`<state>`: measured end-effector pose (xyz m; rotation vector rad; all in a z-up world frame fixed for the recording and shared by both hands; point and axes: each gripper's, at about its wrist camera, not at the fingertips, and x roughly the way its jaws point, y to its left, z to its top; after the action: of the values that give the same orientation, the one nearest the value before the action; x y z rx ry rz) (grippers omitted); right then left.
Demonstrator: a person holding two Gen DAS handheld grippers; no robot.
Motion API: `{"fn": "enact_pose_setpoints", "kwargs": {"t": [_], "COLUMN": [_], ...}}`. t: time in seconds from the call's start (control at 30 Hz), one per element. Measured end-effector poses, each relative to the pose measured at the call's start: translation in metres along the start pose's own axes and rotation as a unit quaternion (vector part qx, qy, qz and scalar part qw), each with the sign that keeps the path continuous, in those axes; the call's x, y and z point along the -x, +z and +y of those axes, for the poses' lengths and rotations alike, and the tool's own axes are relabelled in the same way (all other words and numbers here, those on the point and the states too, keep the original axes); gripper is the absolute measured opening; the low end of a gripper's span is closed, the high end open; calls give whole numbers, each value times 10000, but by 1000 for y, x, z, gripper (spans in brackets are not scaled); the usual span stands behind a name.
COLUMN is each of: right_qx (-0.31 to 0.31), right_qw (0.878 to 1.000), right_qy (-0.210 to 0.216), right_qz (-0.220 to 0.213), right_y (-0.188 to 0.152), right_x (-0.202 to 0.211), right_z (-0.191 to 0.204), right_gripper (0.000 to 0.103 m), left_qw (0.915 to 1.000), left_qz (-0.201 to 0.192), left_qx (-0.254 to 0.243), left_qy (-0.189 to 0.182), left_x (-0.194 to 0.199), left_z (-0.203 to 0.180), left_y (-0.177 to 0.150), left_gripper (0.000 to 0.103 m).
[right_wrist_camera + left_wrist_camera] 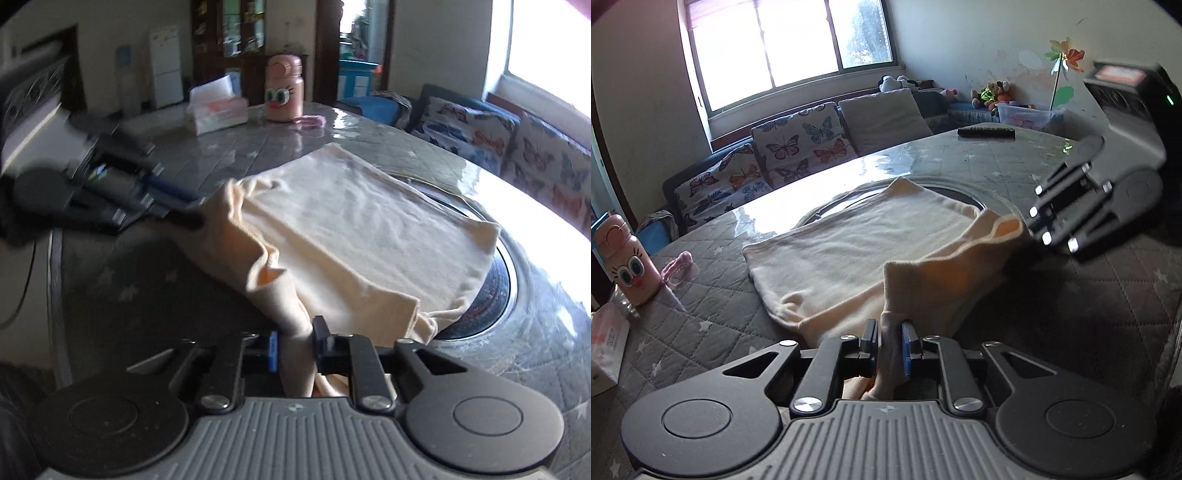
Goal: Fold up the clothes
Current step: 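Grasp the shirt side edge with the right gripper while the left gripper grasps it nearby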
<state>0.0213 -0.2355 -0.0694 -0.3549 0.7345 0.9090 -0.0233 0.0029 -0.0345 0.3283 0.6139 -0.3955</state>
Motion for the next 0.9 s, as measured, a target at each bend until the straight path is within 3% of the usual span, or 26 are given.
{"fn": "enact_pose_setpoints", "kwargs": {"t": [0.07, 0.37, 0.43, 0.47, 0.53, 0.9], "right_qx": [-149, -319, -322, -332, -379, -448], "right_qw": [9999, 9993, 9992, 9992, 9989, 9972], "right_qy": [32, -10, -38, -51, -72, 22], "right_qz": [-64, -212, -225, -234, -264, -606], "right_y": [5, 16, 15, 14, 12, 0], "right_x": [3, 4, 3, 3, 4, 59], "right_z": [-5, -8, -6, -5, -5, 15], "right_gripper": [13, 12, 12, 12, 11, 10], "left_qw": [10000, 9964, 9953, 9952, 9952, 9973], "left_qz": [18, 116, 114, 111, 68, -352], "left_qx": [-43, -706, -810, -821, -822, -621], "left_qy": [62, 450, 517, 518, 518, 188], "left_x": [4, 4, 1, 1, 2, 71], "left_z": [-2, -16, -17, -16, -14, -24], "left_y": [-6, -28, -29, -29, -28, -17], "left_gripper": [31, 33, 29, 19, 14, 12]}}
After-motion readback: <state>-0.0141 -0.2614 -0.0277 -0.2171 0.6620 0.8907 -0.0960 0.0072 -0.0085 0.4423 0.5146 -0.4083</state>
